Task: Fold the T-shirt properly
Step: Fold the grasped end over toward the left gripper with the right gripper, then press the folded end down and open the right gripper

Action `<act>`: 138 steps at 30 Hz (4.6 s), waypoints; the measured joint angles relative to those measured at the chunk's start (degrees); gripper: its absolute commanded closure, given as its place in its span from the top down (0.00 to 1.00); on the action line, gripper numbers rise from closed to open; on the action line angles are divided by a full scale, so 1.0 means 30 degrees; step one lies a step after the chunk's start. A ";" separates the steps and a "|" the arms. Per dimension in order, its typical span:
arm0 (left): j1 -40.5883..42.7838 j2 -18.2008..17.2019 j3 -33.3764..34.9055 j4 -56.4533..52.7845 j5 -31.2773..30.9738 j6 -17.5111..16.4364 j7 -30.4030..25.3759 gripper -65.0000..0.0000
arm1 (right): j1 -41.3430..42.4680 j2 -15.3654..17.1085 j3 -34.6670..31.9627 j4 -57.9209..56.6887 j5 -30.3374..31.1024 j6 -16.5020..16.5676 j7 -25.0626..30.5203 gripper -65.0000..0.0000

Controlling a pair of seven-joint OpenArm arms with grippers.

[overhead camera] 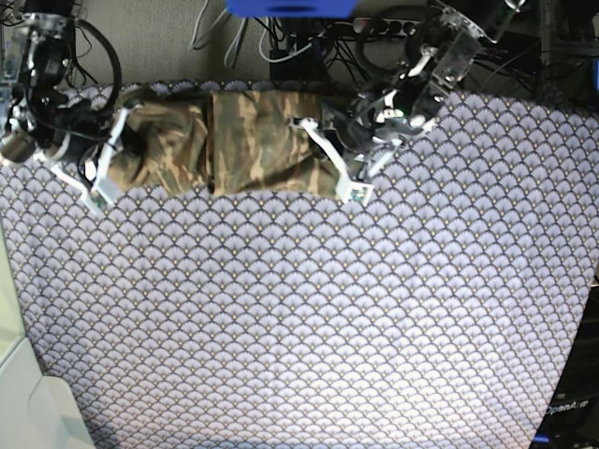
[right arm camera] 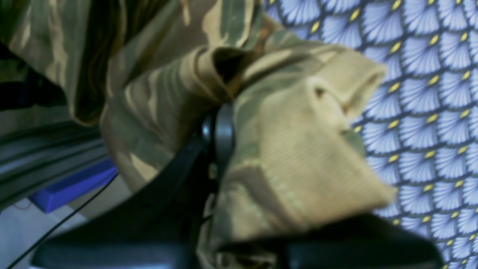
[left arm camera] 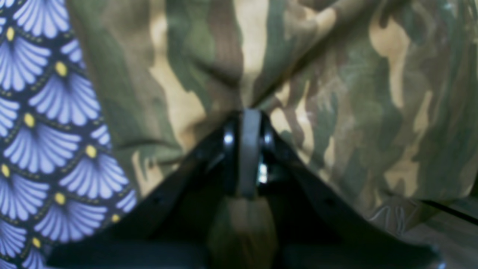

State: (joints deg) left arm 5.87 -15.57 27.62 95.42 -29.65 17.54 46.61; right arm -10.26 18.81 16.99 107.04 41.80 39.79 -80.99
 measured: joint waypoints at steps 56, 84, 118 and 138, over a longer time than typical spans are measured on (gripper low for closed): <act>0.0554 -0.0765 -0.1319 0.2390 -0.1494 0.0590 0.0685 0.04 | 0.2200 -0.5697 -0.4510 -0.0627 0.6142 0.0007 -0.0095 0.00; 0.1523 0.0772 -0.7140 -0.0022 -0.1676 0.0226 0.2769 0.04 | 0.2302 -0.5850 -0.9180 -0.0663 0.6018 0.0007 0.0022 0.00; 0.2674 -0.0576 -0.7213 0.1588 -0.1501 0.0313 0.3257 0.04 | 0.3315 -0.3694 -1.0834 -0.2084 0.3133 0.0000 0.1362 0.07; 0.3818 -0.1632 -0.7286 0.2047 -0.1778 0.0219 0.2805 0.04 | 0.4983 -0.5654 -0.8837 -0.4167 0.5952 0.0000 0.1311 0.53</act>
State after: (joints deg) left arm 17.32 -20.47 5.76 101.56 -34.98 18.20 55.02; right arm 4.69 1.85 -9.52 94.54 59.66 39.79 -77.06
